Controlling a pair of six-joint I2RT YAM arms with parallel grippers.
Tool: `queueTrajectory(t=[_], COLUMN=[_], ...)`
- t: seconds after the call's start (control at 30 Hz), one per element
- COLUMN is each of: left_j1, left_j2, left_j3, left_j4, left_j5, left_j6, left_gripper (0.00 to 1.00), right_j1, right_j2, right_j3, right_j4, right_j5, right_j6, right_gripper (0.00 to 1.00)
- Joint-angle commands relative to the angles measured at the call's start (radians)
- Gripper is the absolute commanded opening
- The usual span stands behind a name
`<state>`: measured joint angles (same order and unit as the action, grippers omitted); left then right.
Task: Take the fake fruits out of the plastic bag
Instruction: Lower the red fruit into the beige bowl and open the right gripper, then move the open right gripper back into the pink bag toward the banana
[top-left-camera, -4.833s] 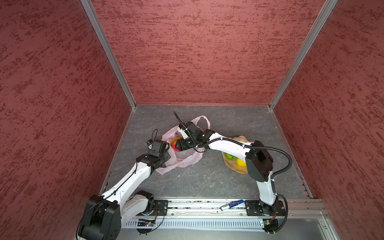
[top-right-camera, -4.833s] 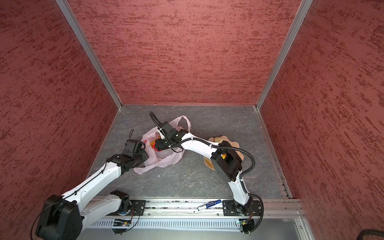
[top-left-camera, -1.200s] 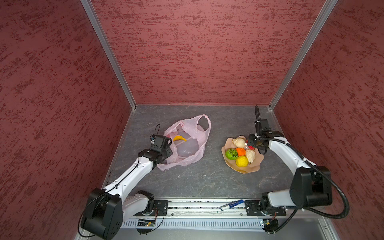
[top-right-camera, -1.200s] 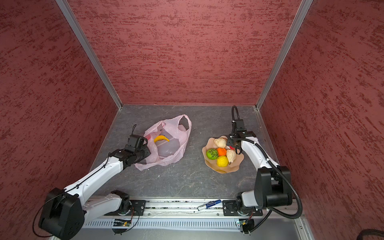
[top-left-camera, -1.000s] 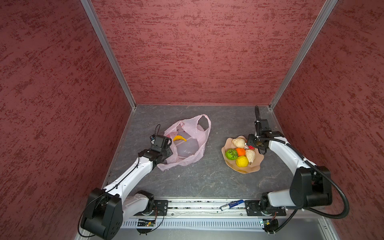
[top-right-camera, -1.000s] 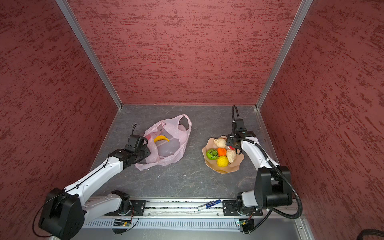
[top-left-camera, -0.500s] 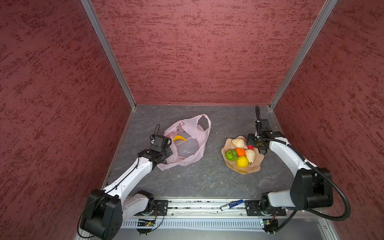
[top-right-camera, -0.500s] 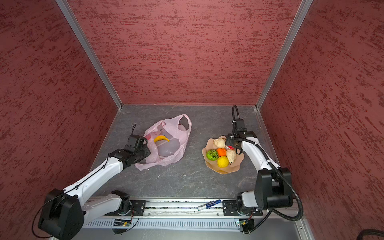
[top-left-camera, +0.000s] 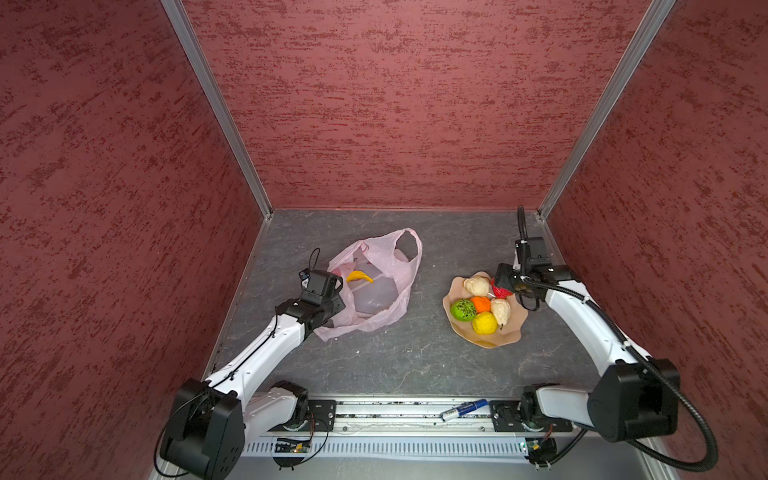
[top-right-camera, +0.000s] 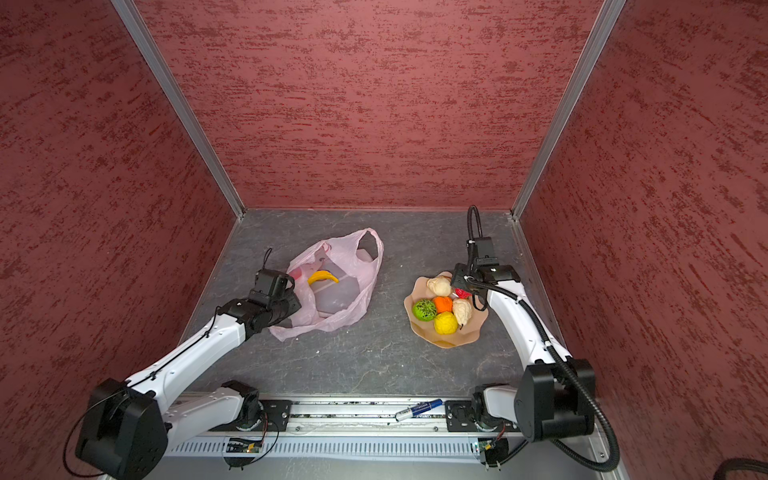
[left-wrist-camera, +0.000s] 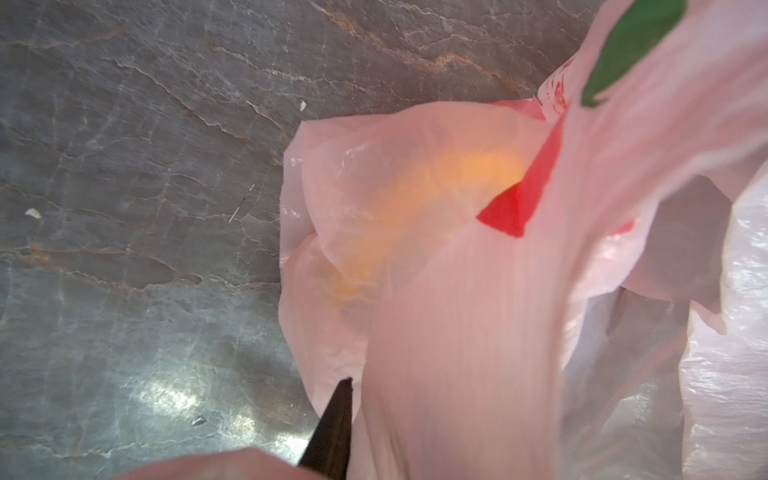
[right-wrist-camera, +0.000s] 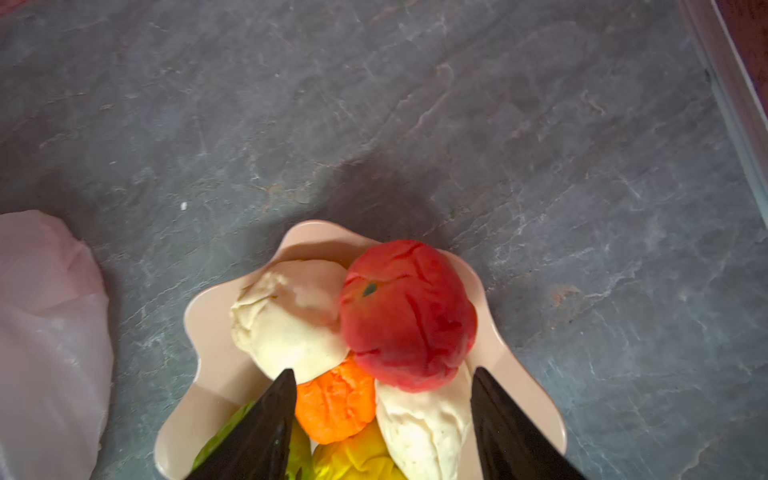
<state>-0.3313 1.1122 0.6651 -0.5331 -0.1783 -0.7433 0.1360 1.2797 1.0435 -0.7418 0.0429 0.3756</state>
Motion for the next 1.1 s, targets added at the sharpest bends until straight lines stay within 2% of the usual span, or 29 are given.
queueTrajectory(t=[0.0,0.2,0.4,0.67,1.07], left_j1=[-0.002,-0.003,-0.003,-0.011,-0.043], left_j2=[-0.020,-0.053,-0.088,-0.162,-0.223], left_j3=[0.016,-0.004,-0.027,-0.092,-0.146], left_j4=[-0.016,-0.012,-0.021,-0.021,-0.012], left_j5=[-0.016,-0.014,-0.009,0.019,0.013], left_j6=[0.019,0.045,0.063,0.052,0.030], left_gripper=[0.23,0.16,0.12,0.10,0.10], right_j1=[0.103,0.361,0.572,0.703,0.772], right_j2=[-0.033,0.045,0.194,0.408,0.699], right_j3=[0.086,0.200,0.324,0.481,0.651], right_j4=[-0.003,0.086,0.191,0.268,0.246], right_j5=[0.013,0.037,0.013,-0.113,-0.110], right_j6=[0.014,0.002,-0.107,-0.211,-0.256], right_gripper=[0.66,0.64,0.62,0.58,0.49])
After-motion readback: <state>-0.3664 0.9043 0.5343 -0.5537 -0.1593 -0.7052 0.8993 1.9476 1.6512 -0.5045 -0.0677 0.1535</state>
